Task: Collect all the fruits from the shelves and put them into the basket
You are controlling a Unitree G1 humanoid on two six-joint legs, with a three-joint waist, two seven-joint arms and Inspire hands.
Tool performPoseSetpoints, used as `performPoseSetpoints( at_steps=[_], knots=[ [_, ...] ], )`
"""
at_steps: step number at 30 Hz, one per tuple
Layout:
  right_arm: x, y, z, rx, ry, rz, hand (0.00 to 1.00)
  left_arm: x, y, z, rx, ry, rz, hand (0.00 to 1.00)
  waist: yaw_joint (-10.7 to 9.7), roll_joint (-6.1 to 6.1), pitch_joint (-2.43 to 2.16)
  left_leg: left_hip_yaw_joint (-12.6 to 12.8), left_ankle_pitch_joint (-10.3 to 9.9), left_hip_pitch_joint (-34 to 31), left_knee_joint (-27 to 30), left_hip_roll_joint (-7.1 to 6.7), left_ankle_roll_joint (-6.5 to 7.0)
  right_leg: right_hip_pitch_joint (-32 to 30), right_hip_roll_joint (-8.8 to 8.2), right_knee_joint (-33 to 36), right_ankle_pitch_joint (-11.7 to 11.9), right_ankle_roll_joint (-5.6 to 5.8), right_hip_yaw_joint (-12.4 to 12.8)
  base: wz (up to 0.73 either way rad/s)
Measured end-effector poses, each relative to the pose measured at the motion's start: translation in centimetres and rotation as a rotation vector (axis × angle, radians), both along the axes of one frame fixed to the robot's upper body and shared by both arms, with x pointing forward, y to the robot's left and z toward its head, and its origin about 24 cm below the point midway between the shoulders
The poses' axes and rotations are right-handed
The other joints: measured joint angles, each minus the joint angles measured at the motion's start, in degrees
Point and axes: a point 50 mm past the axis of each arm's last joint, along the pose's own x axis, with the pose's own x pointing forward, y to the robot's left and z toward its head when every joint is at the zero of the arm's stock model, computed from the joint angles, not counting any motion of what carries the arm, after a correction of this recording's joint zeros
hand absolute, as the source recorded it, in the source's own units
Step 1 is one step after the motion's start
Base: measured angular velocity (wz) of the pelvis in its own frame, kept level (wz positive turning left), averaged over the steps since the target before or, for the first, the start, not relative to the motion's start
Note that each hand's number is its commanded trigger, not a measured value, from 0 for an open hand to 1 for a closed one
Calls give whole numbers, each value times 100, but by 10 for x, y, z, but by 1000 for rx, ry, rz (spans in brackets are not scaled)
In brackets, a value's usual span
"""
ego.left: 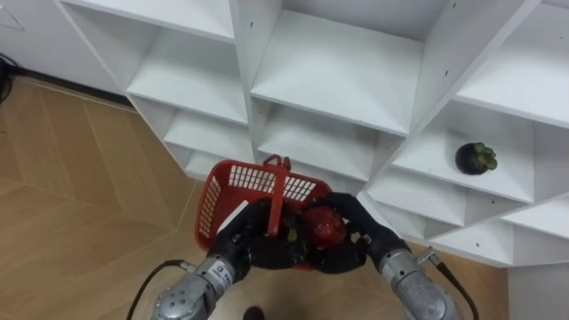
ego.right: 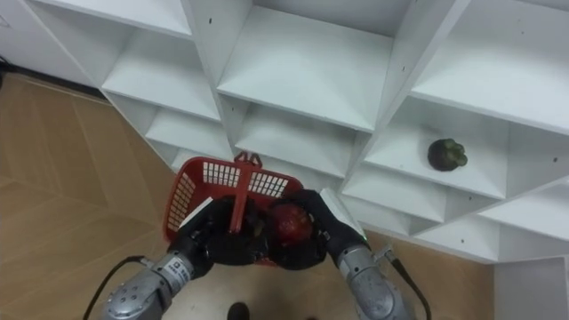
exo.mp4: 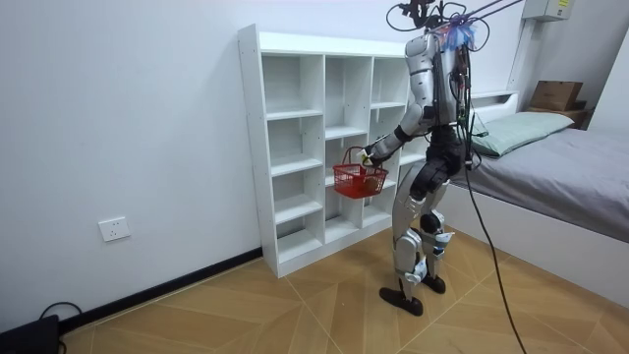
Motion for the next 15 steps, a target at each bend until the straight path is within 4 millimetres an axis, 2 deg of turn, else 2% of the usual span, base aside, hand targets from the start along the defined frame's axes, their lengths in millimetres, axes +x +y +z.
performPoseSetpoints(
  at_steps=[15],
  knots=[
    [4, 1, 8, -31, -24, 35, 100, 0, 0, 5, -54, -13, -41, 100, 25, 6, 0, 52, 0, 20, 26, 24, 0, -2, 17, 20, 8, -11, 95, -1]
  ],
)
